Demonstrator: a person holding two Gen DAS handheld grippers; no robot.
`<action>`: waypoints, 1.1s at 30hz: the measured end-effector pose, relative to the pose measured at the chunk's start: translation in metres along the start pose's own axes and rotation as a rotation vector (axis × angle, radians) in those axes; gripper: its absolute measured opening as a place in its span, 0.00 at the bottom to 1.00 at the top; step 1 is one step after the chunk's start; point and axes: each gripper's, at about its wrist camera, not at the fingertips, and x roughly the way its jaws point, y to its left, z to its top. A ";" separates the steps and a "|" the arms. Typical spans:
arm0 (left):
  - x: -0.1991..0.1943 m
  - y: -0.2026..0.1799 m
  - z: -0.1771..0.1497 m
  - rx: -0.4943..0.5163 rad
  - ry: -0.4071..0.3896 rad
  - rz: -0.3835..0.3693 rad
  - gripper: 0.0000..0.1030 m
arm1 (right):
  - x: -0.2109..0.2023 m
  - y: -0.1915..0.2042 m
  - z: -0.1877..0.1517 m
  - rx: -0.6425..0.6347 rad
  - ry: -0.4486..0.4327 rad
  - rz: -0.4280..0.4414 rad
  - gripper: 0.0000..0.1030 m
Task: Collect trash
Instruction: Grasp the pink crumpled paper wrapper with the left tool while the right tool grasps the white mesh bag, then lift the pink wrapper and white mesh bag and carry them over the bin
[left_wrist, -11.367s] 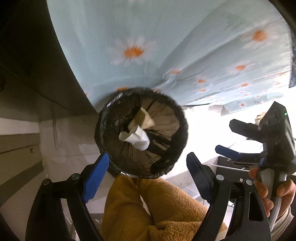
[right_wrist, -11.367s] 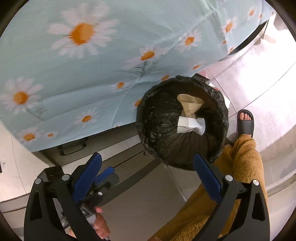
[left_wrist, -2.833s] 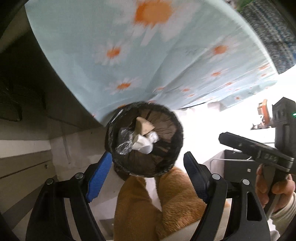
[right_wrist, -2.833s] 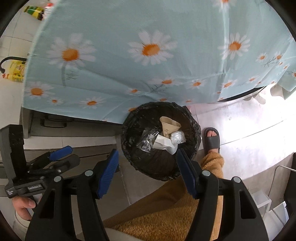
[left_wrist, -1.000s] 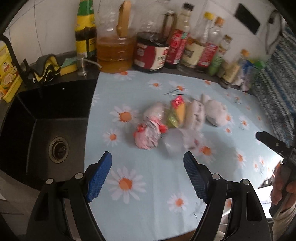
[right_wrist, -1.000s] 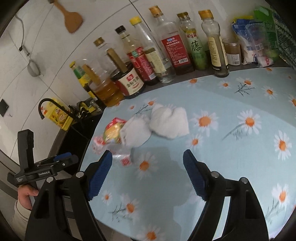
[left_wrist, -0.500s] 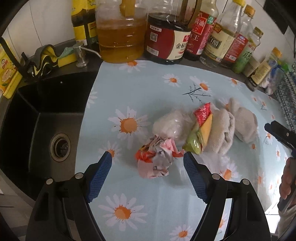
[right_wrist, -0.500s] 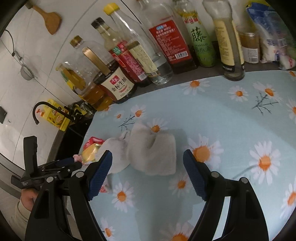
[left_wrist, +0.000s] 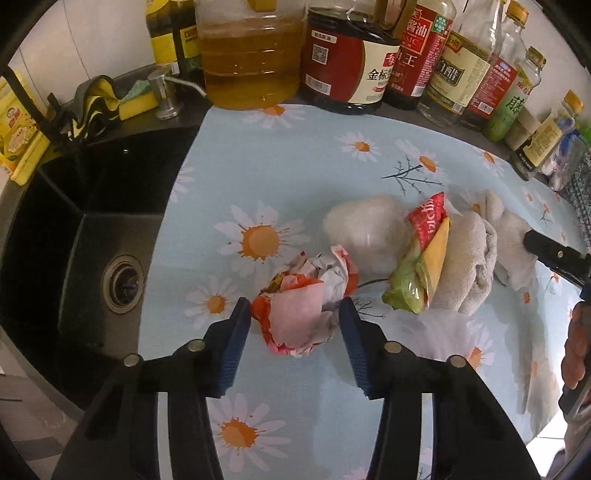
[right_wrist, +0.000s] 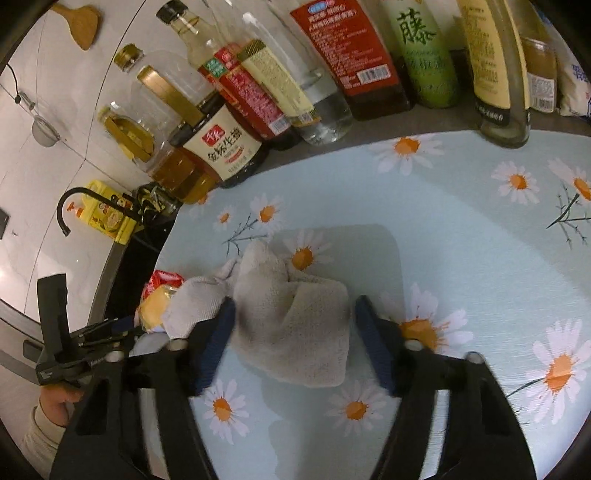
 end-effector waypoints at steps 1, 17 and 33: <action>0.000 0.000 0.000 -0.003 0.000 -0.002 0.46 | 0.002 0.000 -0.001 -0.006 0.004 -0.003 0.52; -0.025 0.015 -0.016 -0.033 -0.075 0.024 0.44 | -0.026 0.006 -0.013 0.000 -0.052 0.018 0.30; -0.090 0.032 -0.060 0.021 -0.223 -0.130 0.44 | -0.099 0.075 -0.076 -0.037 -0.196 -0.075 0.30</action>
